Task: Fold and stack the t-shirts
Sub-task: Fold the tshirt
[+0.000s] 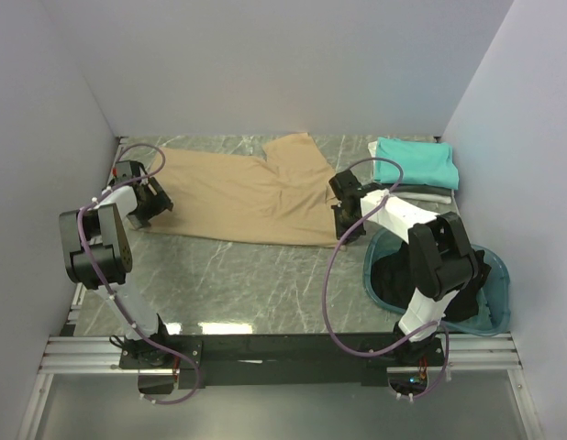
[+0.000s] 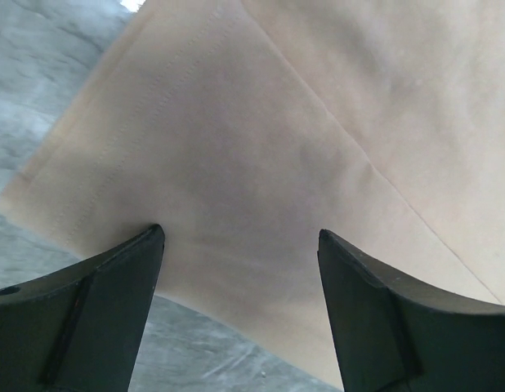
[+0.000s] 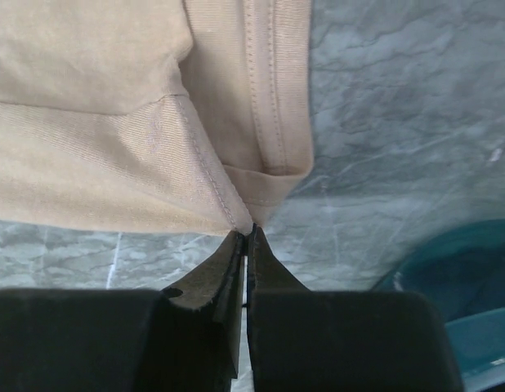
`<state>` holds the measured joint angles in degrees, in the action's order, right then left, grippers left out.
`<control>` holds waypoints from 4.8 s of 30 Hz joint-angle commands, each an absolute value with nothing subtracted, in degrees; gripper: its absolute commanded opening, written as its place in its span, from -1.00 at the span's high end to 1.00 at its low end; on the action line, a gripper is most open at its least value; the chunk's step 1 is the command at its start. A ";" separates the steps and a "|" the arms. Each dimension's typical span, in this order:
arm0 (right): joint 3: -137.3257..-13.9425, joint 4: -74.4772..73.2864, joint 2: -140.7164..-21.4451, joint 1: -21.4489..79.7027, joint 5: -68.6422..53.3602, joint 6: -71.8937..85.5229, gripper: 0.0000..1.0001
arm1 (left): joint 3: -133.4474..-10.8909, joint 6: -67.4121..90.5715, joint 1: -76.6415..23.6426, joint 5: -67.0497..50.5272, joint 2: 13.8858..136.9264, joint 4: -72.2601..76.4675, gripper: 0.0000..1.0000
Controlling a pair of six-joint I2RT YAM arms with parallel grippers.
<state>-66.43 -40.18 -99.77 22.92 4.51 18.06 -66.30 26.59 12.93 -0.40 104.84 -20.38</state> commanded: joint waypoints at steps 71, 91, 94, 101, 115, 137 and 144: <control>-62.94 -31.46 -107.67 24.26 -15.56 27.60 0.09 | -51.78 30.94 11.60 -13.09 100.90 -21.97 -0.77; -68.99 -39.39 -92.29 26.01 -15.56 28.83 0.09 | -48.60 39.73 10.81 -4.66 77.51 -19.27 -0.81; -71.01 -34.91 -93.77 26.28 -15.47 30.23 0.09 | -48.87 37.71 10.37 -5.62 82.25 -11.61 -0.80; -70.14 -25.58 -100.88 29.26 -17.66 30.50 0.09 | -49.47 39.29 7.74 -7.38 93.07 -4.83 -0.77; -59.69 -19.17 -103.27 32.69 -14.76 34.01 0.11 | -43.86 34.71 7.91 -4.58 93.69 -14.14 -0.78; -48.34 -27.33 -96.16 39.29 -13.89 36.74 0.14 | -35.16 42.36 8.44 2.37 84.21 -24.34 -0.83; -47.46 -31.81 -94.66 39.38 -15.03 34.63 0.14 | -33.84 46.75 8.44 3.95 80.51 -27.94 -0.83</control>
